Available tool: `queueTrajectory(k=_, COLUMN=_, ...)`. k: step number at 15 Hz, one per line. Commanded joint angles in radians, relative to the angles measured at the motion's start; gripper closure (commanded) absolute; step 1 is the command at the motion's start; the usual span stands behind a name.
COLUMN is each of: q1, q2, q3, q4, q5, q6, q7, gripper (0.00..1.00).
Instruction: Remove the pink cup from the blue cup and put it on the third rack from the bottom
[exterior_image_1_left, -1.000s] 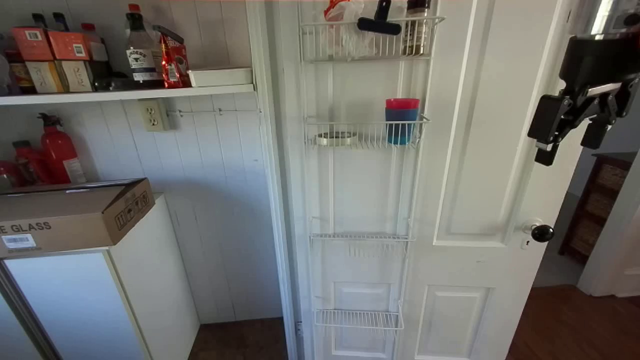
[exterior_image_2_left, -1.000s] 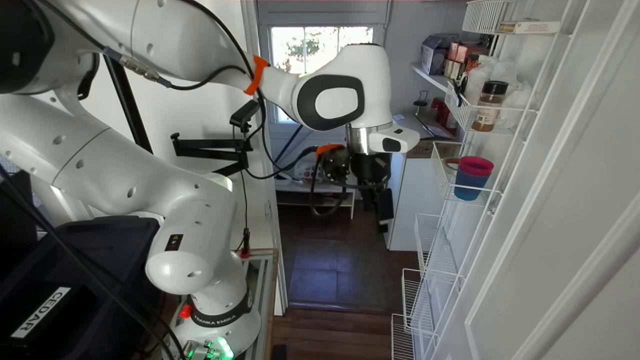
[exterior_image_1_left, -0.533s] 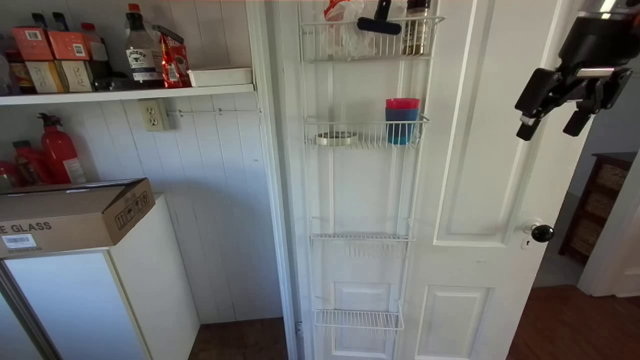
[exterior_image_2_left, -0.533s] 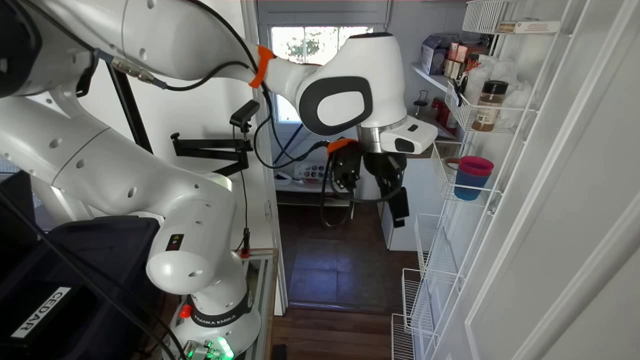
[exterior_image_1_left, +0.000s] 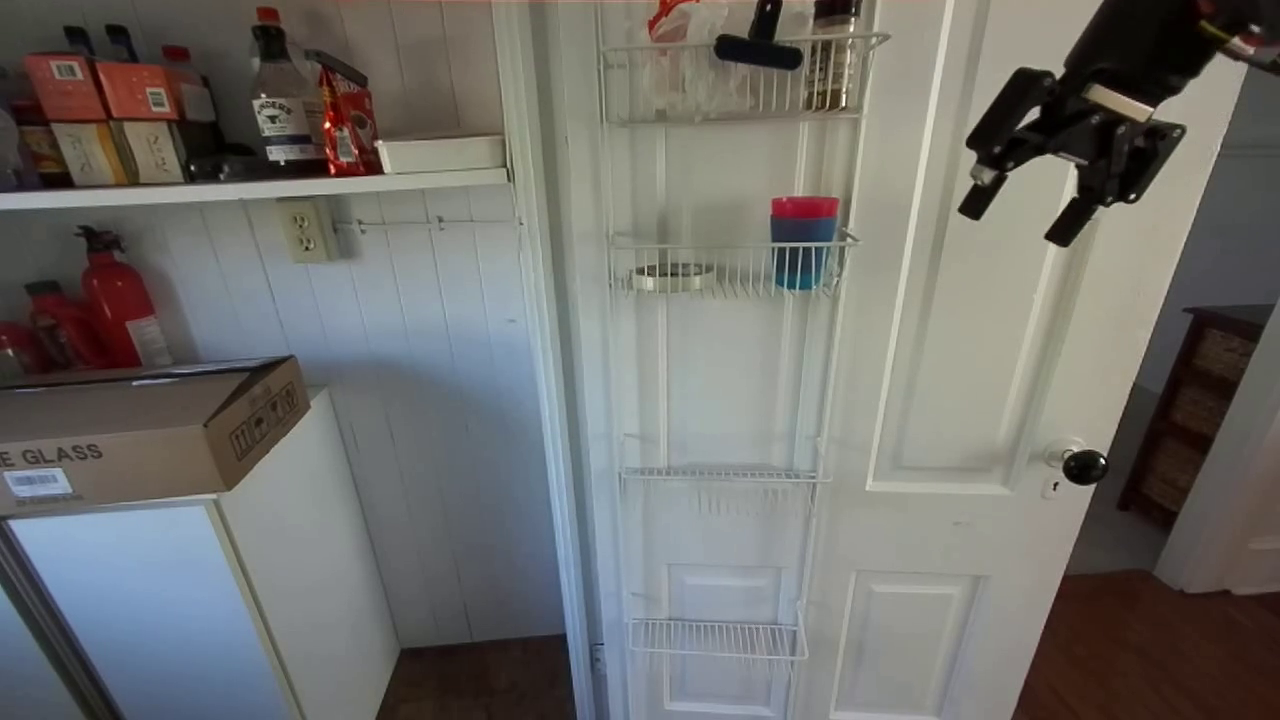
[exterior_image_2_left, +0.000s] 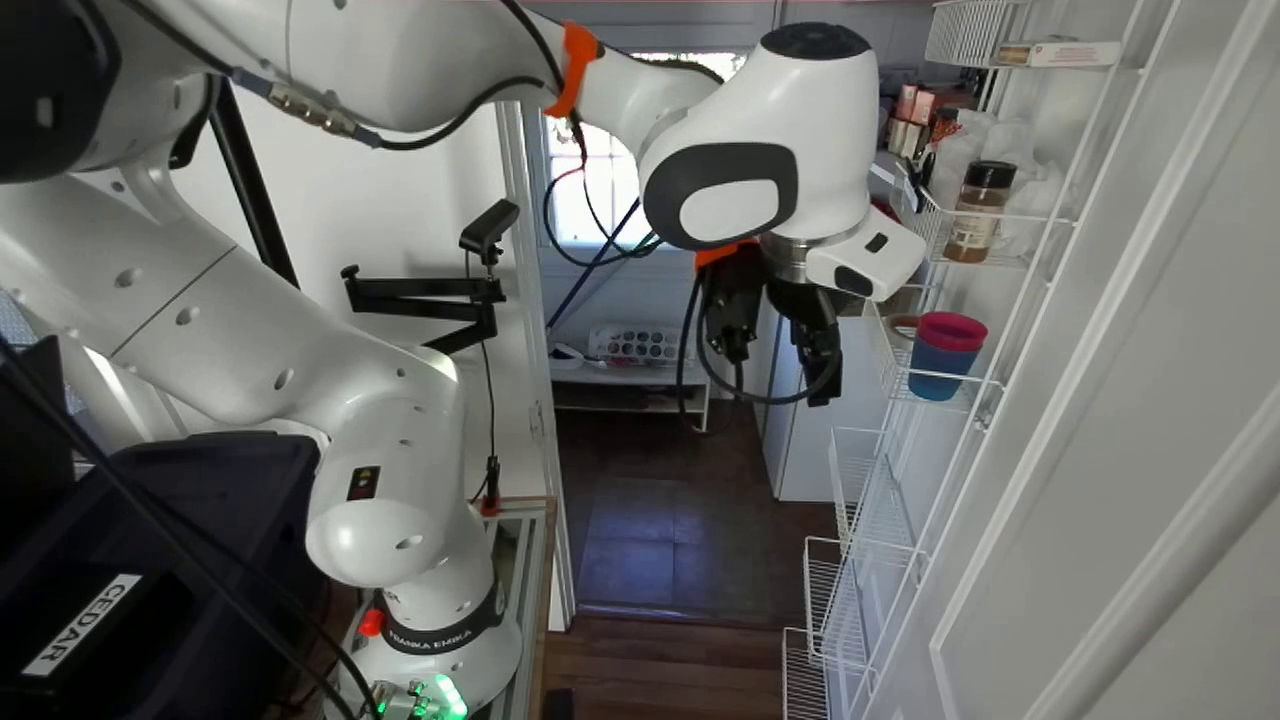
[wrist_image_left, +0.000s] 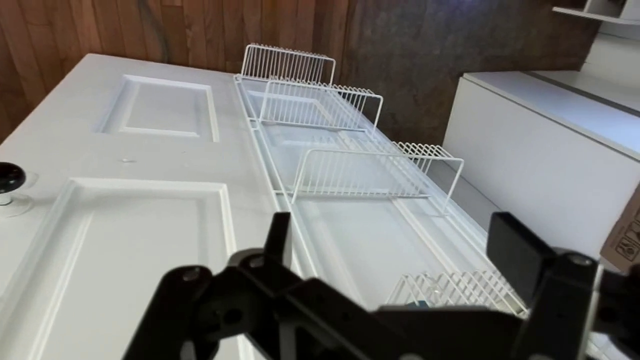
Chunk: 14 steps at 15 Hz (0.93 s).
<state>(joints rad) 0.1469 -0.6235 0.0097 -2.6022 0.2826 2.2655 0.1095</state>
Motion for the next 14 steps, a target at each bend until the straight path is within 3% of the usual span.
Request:
queueTrajectory(k=1, q1=0.020, q2=0.118, q3=-0.020, q4=0.124, q5=0.109, q6=-0.061, q7=-0.001, gripper=0.00)
queueTrajectory(k=2, q1=-0.011, q2=0.051, q3=0.010, q4=0.055, q5=0.063, q6=-0.026, q7=-0.006, gripper=0.00)
queueTrajectory(k=8, q1=-0.014, q2=0.069, q3=0.013, q4=0.067, q5=0.068, q6=-0.029, q7=-0.007, gripper=0.00)
queueTrajectory(k=14, q1=0.005, q2=0.131, q3=-0.083, q4=0.093, q5=0.310, q6=-0.018, q7=-0.019, gripper=0.00)
